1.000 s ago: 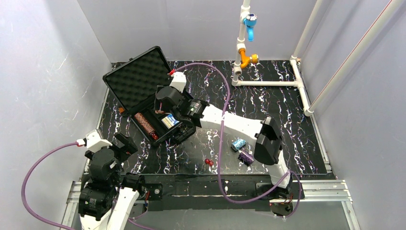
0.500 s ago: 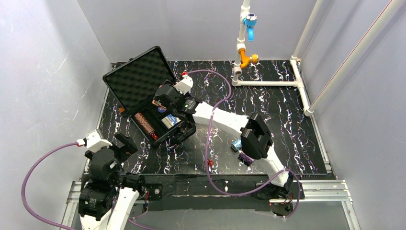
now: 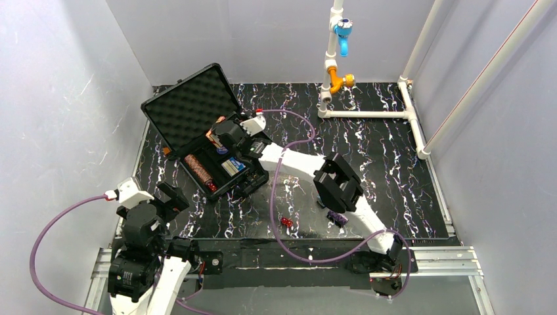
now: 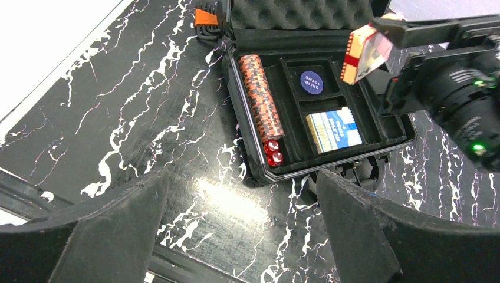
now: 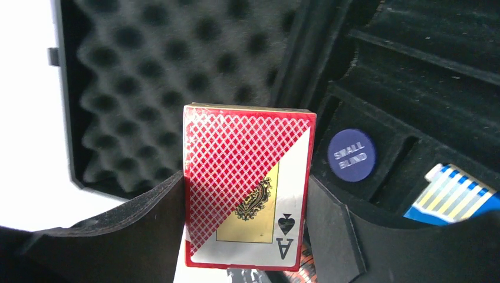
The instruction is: Pack up texas hold em set
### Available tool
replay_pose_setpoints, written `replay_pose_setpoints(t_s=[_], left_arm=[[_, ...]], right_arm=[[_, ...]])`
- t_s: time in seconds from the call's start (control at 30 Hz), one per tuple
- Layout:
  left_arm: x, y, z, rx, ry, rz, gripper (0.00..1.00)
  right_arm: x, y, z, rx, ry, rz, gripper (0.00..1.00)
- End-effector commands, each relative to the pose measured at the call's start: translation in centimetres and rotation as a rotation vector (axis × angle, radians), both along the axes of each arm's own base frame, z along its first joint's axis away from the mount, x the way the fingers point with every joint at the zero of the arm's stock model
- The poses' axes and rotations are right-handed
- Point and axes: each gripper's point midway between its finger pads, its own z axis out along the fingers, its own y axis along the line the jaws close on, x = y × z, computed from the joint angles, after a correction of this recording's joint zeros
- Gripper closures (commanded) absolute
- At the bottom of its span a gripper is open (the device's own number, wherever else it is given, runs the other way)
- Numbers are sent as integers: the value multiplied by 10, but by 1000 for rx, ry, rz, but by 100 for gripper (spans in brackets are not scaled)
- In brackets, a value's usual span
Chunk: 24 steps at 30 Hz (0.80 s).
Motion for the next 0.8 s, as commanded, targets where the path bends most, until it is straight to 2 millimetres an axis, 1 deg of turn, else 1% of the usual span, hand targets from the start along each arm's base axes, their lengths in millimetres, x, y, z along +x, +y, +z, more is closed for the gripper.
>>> replay_pose_setpoints(t_s=[0.0, 0.37, 0.57, 0.77], left_arm=[[-2, 4, 3, 12, -2, 22, 4], [-1, 5, 2, 13, 4, 29, 5], [-1, 6, 2, 14, 5, 32, 4], [1, 4, 3, 15, 5, 27, 5]], right_arm=[[21, 10, 24, 161, -55, -61, 99], [31, 31, -14, 221, -6, -75, 99], [31, 36, -27, 232, 17, -80, 99], [32, 30, -44, 189, 39, -102, 99]])
